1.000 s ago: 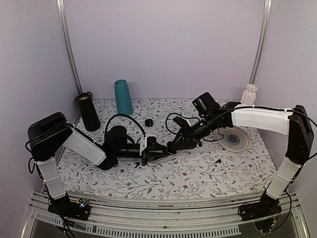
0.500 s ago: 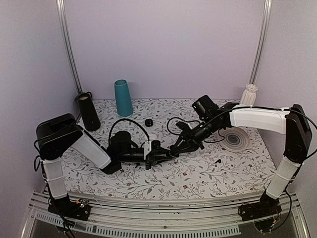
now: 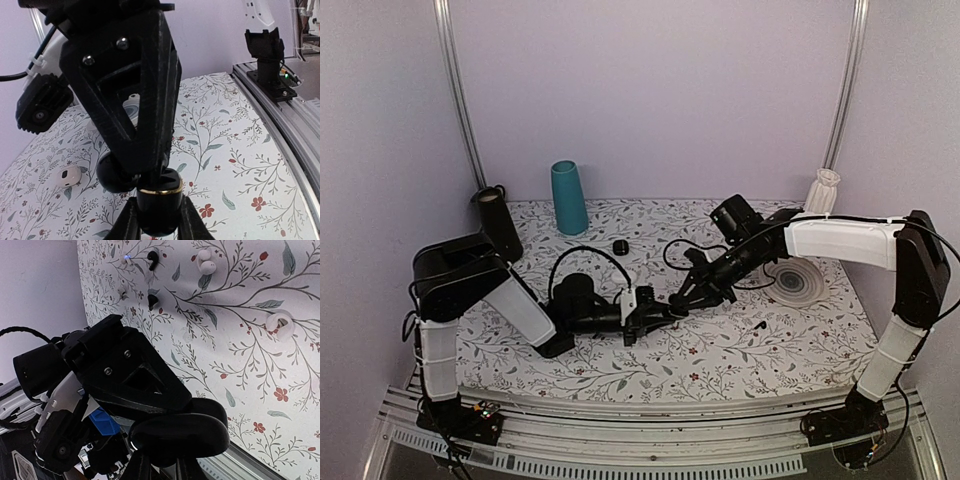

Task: Insert the wireless bluetooth earbuds into the charging case
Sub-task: Insert the right earbud into the left side groove of the charging case.

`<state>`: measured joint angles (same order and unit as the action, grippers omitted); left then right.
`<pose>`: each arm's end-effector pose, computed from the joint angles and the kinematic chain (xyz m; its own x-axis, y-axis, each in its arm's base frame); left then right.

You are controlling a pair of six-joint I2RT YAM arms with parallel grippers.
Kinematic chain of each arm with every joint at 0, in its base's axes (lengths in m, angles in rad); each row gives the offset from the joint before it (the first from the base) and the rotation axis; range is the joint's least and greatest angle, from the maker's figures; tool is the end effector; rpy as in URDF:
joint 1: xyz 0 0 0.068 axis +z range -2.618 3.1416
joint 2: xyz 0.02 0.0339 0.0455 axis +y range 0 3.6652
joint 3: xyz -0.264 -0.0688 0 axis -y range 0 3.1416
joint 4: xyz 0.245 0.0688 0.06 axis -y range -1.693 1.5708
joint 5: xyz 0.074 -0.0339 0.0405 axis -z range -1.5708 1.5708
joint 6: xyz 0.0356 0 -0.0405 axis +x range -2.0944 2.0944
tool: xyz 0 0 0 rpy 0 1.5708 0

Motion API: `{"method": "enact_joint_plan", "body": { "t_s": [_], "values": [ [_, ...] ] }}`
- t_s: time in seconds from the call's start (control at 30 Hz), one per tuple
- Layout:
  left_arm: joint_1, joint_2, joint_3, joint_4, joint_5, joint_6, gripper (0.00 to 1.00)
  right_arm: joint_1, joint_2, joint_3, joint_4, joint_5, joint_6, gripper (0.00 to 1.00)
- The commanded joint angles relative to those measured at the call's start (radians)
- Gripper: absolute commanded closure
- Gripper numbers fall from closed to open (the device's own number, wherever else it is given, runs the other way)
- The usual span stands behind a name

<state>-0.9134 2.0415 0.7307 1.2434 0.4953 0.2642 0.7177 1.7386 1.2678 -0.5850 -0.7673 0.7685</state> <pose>0.2101 -0.2999 0.1204 0.2178 0.0938 -0.9715 0.9628 0.1427 0.2296 0.2540 0.2545 0.2294 -0.9794 -0.1909 0.0658 -0.0698 0.6260 0.7767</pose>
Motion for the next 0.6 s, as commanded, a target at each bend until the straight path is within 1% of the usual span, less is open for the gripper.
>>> {"method": "enact_joint_plan", "body": {
  "t_s": [0.0,0.13,0.2,0.27,0.47,0.57],
  "values": [
    [-0.052,0.01,0.084,0.171,-0.099,-0.026,1.0,0.039,0.005,-0.008,0.067,-0.046,0.023,0.86],
    [-0.058,0.022,0.087,0.188,-0.135,-0.033,1.0,0.039,-0.004,-0.015,0.065,-0.039,0.025,0.82],
    [-0.058,0.028,0.089,0.192,-0.147,-0.038,1.0,0.04,-0.011,-0.02,0.066,-0.035,0.027,0.77],
    [-0.059,0.032,0.093,0.192,-0.16,-0.043,1.0,0.039,-0.016,-0.022,0.067,-0.031,0.028,0.74],
    [-0.058,0.045,0.096,0.209,-0.17,-0.052,1.0,0.039,-0.031,-0.028,0.066,-0.02,0.031,0.72],
    [-0.059,0.051,0.084,0.252,-0.149,-0.058,1.0,0.033,-0.036,-0.033,0.059,-0.013,0.029,0.72]
  ]
}}
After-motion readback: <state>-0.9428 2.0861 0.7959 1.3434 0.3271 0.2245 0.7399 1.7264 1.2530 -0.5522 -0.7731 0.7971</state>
